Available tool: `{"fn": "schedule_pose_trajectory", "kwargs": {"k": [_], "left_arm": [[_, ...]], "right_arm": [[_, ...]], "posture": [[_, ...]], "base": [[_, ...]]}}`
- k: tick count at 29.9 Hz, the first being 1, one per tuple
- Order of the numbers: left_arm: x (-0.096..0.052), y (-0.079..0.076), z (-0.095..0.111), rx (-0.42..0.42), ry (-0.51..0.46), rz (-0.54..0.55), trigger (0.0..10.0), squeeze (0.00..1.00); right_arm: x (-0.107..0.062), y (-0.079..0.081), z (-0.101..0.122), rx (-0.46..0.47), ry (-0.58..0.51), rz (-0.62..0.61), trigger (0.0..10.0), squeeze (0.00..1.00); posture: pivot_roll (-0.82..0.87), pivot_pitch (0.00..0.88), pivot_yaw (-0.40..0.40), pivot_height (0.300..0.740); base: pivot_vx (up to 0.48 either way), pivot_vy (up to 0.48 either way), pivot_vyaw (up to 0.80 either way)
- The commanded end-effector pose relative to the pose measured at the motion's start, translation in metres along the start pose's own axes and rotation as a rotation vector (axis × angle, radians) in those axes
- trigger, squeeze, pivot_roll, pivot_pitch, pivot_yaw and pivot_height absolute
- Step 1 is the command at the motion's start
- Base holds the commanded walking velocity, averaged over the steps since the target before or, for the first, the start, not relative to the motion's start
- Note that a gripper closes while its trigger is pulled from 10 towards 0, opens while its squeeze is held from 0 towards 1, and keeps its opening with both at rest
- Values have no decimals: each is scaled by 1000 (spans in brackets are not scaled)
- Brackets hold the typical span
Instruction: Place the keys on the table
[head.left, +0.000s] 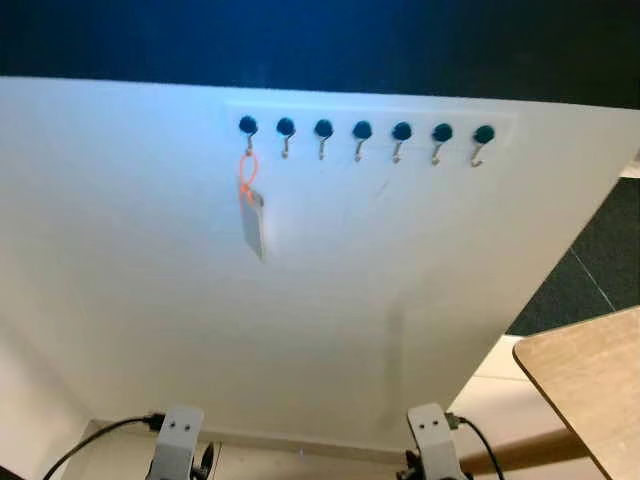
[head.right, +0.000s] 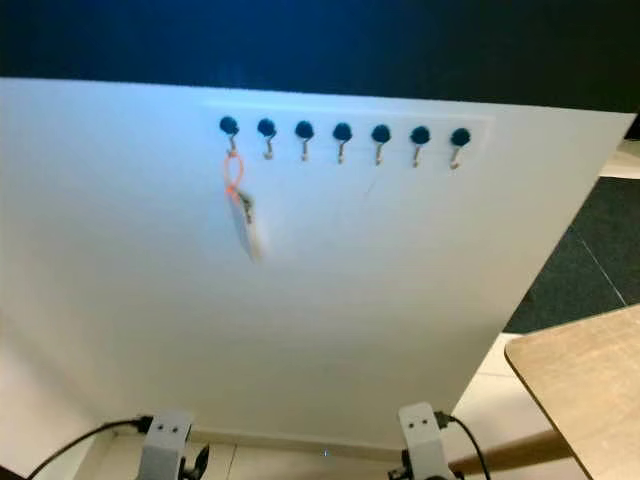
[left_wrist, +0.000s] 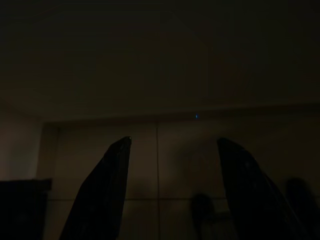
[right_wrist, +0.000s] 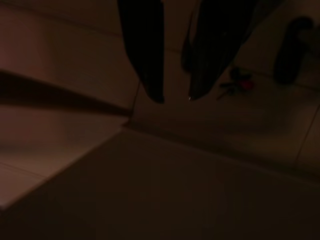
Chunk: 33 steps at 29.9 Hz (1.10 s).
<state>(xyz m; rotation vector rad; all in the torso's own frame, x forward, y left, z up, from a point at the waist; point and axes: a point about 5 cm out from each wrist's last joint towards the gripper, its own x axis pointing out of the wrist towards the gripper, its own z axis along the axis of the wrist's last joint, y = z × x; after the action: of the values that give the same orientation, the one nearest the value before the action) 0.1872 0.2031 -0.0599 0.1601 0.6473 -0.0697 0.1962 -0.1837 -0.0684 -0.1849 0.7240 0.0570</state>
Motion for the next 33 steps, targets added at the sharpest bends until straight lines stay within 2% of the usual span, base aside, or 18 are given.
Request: {"fn": "schedule_pose_trajectory", "kwargs": {"k": [1, 8, 10, 15, 21, 25, 26, 33], "left_arm": [[-2, 0, -10, 4, 43, 7, 10000, 0], [4, 0, -9, -36, 86, 30, 10000, 0], [6, 2, -7, -9, 106, 27, 10000, 0], [8, 5, -6, -41, 111, 53, 10000, 0], [15, 0, 2, -45, 114, 40, 10000, 0], [16, -2, 2, -23, 128, 34, 10000, 0], [15, -3, 1, -29, 137, 34, 10000, 0], [11, -6, -7, -45, 139, 38, 10000, 0]], "right_arm": [[-1, -4, -6, 26, 28, -25, 10000, 0], [1, -3, -3, 52, 43, -15, 10000, 0], [4, -2, -3, 88, 90, 2, 10000, 0], [5, -1, -2, 110, 112, 9, 10000, 0], [12, -5, 16, 57, 68, 23, 10000, 0], [13, -9, 21, 74, 43, -5, 10000, 0], [14, -10, 23, 64, 29, -7, 10000, 0], [11, -13, 25, 47, -32, -12, 10000, 0]], "posture": [[1, 6, 14, 740], [-2, 0, 21, 740], [-3, 0, 27, 740], [-6, 0, 21, 740], [-10, 24, 28, 740], [-12, 47, 32, 740], [-13, 86, 31, 740], [-3, 98, 9, 740]], "base": [[0, 0, 0], [0, 0, 0], [0, 0, 0], [0, 0, 0], [0, 0, 0], [0, 0, 0], [0, 0, 0], [0, 0, 0]]}}
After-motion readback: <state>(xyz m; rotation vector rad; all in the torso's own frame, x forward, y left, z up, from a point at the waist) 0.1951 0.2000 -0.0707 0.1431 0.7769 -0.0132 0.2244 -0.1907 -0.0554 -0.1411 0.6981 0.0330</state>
